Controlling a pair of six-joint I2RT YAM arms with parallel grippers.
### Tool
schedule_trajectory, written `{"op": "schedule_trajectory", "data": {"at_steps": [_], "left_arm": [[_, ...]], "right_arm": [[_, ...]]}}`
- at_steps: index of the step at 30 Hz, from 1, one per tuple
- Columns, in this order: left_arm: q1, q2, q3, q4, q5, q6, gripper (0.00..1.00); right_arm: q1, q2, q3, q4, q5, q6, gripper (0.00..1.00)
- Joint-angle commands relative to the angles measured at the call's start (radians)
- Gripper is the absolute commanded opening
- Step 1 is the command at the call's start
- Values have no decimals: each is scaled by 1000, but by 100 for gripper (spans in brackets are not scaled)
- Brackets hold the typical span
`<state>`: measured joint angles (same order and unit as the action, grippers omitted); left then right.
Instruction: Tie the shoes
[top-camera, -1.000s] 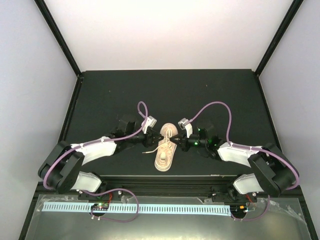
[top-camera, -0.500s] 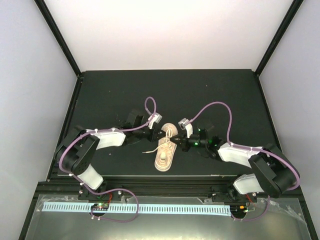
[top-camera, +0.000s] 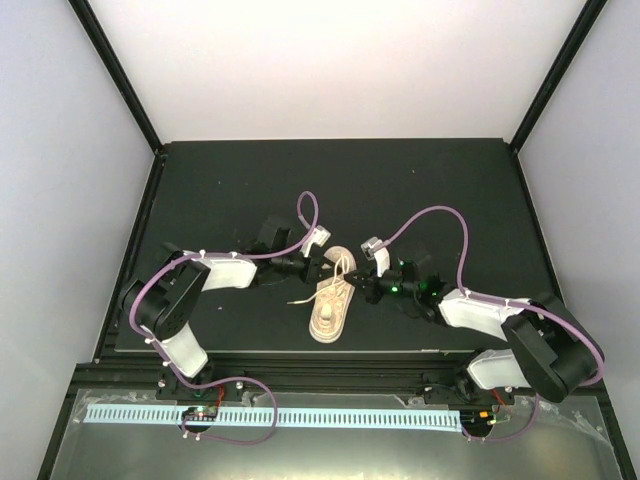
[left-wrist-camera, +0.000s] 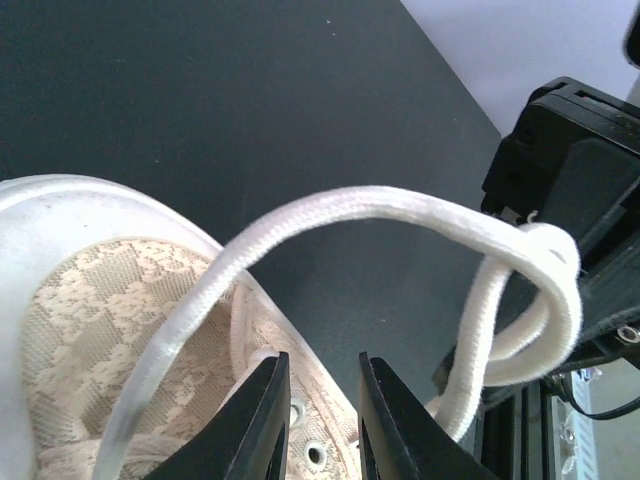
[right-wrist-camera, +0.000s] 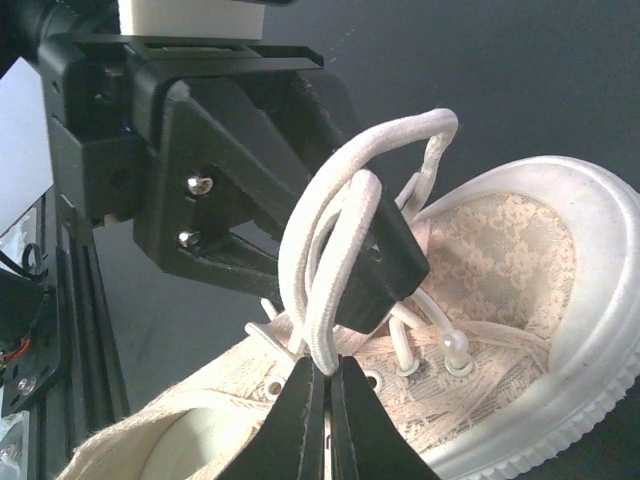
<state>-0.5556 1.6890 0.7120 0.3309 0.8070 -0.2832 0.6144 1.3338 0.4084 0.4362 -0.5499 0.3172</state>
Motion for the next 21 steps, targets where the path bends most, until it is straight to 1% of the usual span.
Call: {"op": "schedule_trajectory", "data": {"at_steps": [1, 8, 14, 21], "left_arm": [[6, -20, -18, 62, 70, 16, 20], [5, -37, -56, 112, 114, 0, 22], [5, -38, -54, 105, 139, 10, 25], [0, -10, -25, 66, 151, 39, 25]], "right_arm": [[-7, -18, -11, 32, 45, 3, 2], [-7, -10, -9, 38, 45, 6, 2], [-7, -12, -7, 39, 45, 10, 2], [-6, -12, -5, 39, 38, 10, 2]]}}
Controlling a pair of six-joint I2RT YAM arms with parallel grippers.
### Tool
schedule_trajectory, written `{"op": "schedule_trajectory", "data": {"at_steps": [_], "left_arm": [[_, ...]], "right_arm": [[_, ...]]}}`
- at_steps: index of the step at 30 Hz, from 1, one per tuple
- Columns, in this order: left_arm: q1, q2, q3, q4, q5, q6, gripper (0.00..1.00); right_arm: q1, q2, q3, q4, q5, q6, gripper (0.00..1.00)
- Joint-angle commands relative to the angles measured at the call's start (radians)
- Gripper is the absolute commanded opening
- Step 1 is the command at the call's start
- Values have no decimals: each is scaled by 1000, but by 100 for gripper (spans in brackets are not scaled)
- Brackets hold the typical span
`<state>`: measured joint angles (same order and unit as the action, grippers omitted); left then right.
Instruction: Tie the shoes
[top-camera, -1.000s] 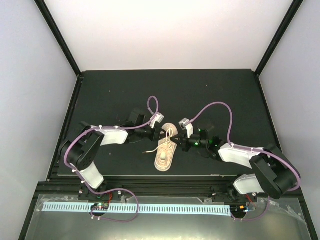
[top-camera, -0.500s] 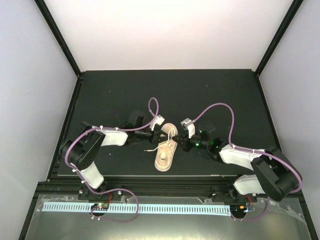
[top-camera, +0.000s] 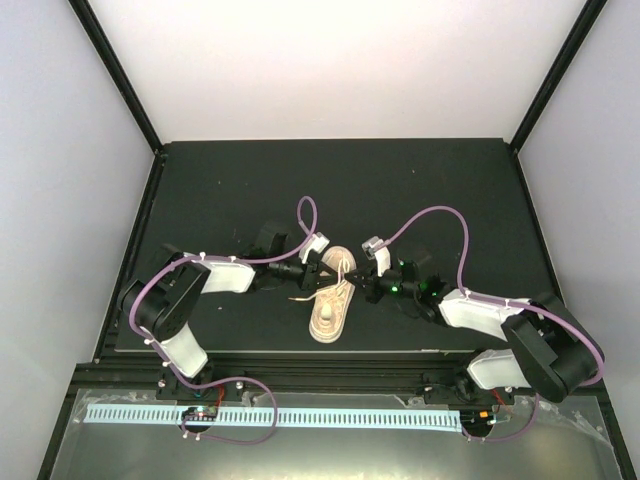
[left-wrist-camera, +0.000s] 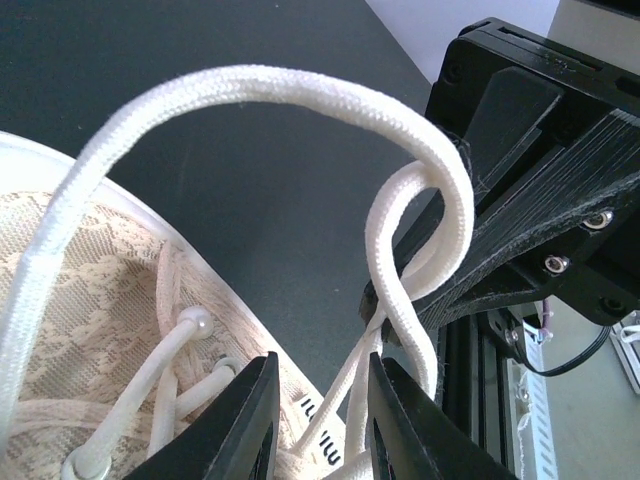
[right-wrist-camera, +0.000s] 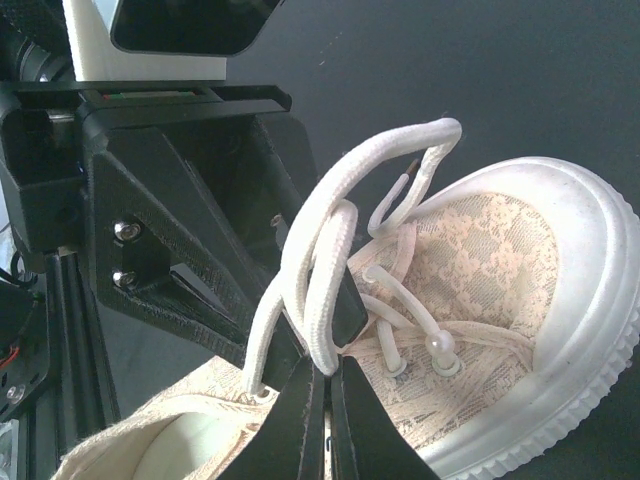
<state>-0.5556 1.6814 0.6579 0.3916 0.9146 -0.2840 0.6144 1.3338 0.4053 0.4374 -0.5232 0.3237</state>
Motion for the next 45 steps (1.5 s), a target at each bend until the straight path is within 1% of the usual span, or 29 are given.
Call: {"op": "schedule_trajectory", "data": {"at_steps": [1, 10, 19, 26, 30, 36, 45], "left_arm": [[-2, -1, 34, 1, 43, 40, 25], [-16, 25, 68, -44, 45, 69, 25], [-23, 42, 84, -79, 31, 90, 22], [-33, 48, 91, -96, 30, 104, 21], [-34, 46, 92, -100, 32, 108, 17], [-36, 40, 89, -98, 36, 110, 2], [-35, 9, 71, -65, 2, 92, 2]], "right_arm": [[-7, -12, -2, 38, 11, 2, 2], [-7, -4, 1, 41, 8, 3, 2], [-7, -2, 0, 41, 8, 3, 2], [-7, -4, 0, 41, 9, 4, 1], [-7, -6, 0, 40, 10, 5, 2], [-7, -10, 0, 40, 13, 6, 2], [-7, -13, -3, 40, 20, 8, 2]]}}
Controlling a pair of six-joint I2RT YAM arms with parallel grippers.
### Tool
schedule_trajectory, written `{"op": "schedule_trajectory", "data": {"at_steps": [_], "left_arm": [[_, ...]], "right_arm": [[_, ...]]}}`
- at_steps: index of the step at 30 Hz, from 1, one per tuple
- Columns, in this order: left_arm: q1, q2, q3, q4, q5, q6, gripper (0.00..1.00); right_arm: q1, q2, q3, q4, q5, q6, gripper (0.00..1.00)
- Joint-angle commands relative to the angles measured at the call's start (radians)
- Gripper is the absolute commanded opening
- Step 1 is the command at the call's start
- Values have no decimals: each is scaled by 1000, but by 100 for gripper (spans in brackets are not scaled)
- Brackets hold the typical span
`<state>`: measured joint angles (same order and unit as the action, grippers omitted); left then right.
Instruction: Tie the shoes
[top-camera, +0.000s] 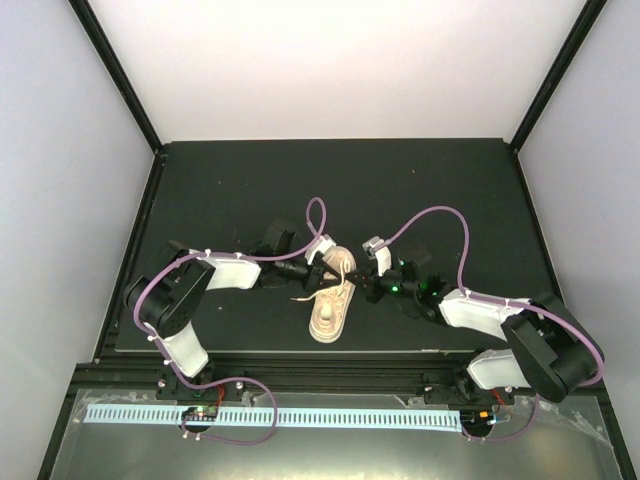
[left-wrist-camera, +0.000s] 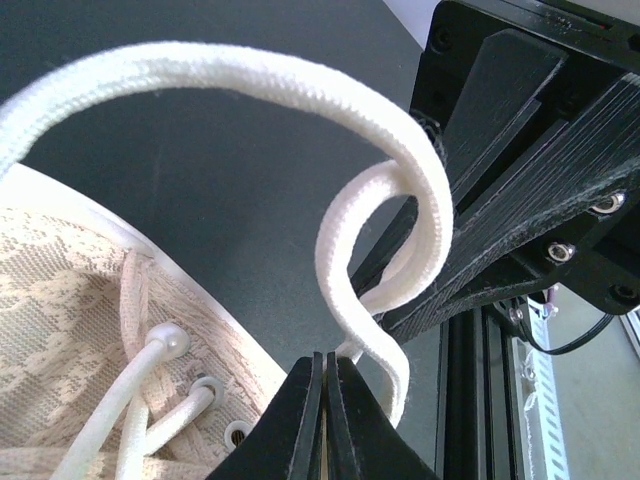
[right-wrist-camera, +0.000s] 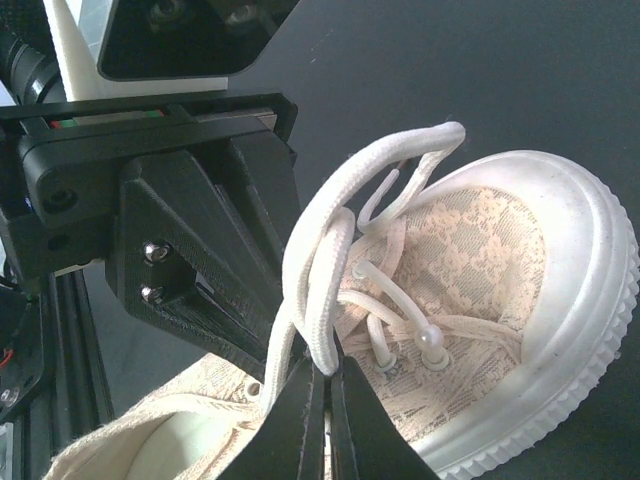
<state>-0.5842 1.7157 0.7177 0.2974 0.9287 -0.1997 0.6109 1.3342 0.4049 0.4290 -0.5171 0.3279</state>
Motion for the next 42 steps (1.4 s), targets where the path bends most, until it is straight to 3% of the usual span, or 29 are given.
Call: {"op": "schedule_trajectory", "data": {"at_steps": [1, 7, 18, 26, 28, 37, 42], "left_arm": [[-6, -27, 12, 33, -6, 5, 1], [-6, -27, 16, 29, 29, 8, 22], [-6, -22, 20, -20, 29, 46, 24], [-6, -26, 20, -52, 21, 73, 35], [-7, -25, 19, -50, 16, 72, 35], [-8, -22, 26, -53, -2, 71, 9], [-7, -49, 20, -47, -44, 66, 2]], "right_arm": [[-3, -13, -4, 48, 14, 4, 2], [-3, -13, -5, 50, 15, 4, 2], [-3, -13, -4, 50, 17, 5, 2], [-3, -6, -2, 52, 15, 7, 2], [-3, -6, -1, 53, 14, 8, 2], [-3, -10, -2, 49, 14, 7, 2], [-3, -16, -4, 44, 14, 7, 2]]}}
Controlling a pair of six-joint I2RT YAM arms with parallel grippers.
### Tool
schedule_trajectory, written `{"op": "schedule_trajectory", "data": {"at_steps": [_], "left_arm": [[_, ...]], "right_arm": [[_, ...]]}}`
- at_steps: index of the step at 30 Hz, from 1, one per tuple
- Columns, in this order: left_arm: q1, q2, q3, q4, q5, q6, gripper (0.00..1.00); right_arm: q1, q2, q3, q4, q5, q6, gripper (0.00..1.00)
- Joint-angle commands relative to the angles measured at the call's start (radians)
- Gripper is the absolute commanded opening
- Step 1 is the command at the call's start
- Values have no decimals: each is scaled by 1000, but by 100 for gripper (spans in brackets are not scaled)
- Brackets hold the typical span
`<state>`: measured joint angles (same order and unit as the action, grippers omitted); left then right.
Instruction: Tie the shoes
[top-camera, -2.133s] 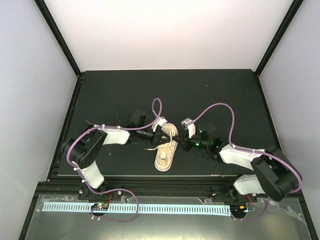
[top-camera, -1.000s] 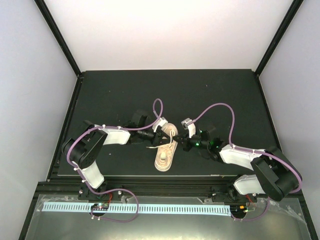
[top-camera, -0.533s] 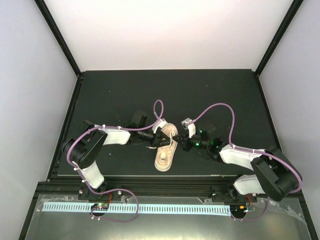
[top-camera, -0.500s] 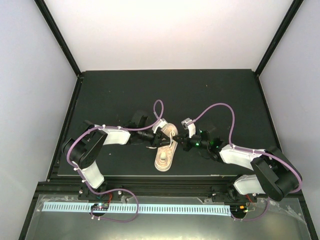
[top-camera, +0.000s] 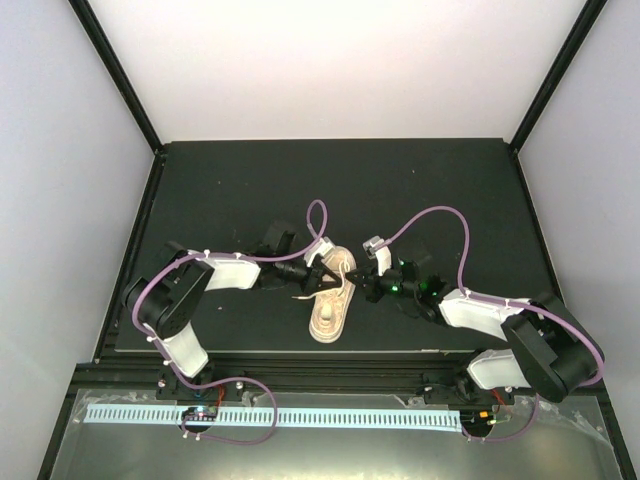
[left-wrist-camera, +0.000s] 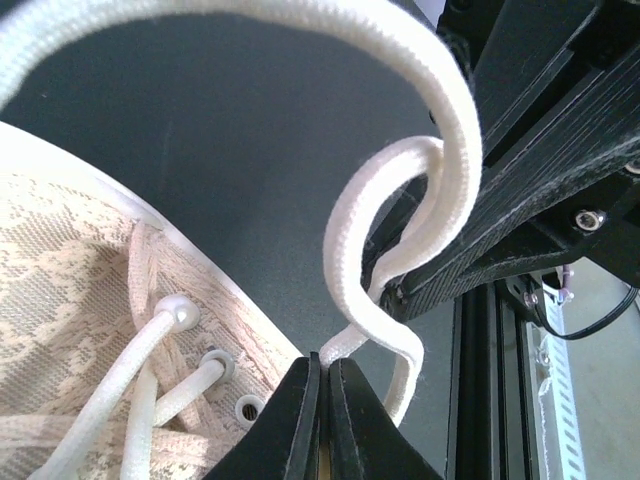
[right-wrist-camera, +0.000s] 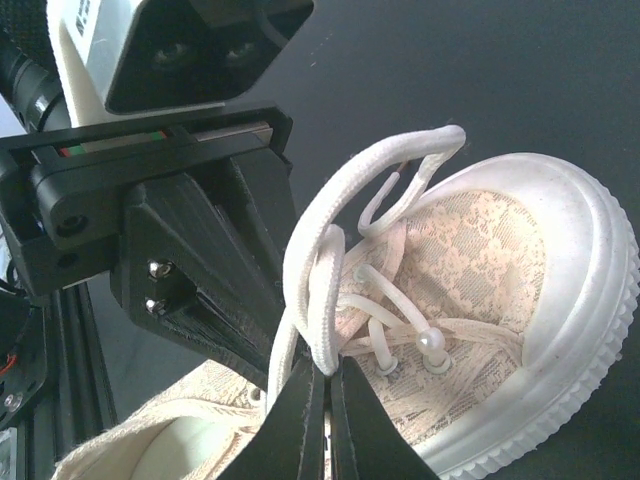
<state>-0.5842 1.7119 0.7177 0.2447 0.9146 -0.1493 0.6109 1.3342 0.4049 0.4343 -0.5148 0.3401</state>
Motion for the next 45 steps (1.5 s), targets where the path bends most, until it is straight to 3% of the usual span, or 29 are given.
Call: {"op": "schedule_trajectory", "data": {"at_steps": [1, 6, 11, 16, 26, 45], "left_arm": [[-6, -51, 19, 10, -37, 14, 2], [-5, -65, 8, 44, -65, -3, 1], [-3, -68, 1, 65, -84, -14, 2], [-3, -70, -1, 75, -91, -18, 2], [-3, -65, -3, 73, -85, -18, 1], [-2, -50, -5, 104, -59, -43, 2]], "right_arm": [[-3, -18, -5, 36, 12, -5, 2], [-4, -40, -3, 7, 10, -9, 6], [-7, -106, -31, -21, 67, -1, 44], [-33, -148, -73, 4, 108, 28, 57], [-56, 5, -26, 11, 133, 95, 38], [-56, 195, 62, 167, -130, 9, 34]]}}
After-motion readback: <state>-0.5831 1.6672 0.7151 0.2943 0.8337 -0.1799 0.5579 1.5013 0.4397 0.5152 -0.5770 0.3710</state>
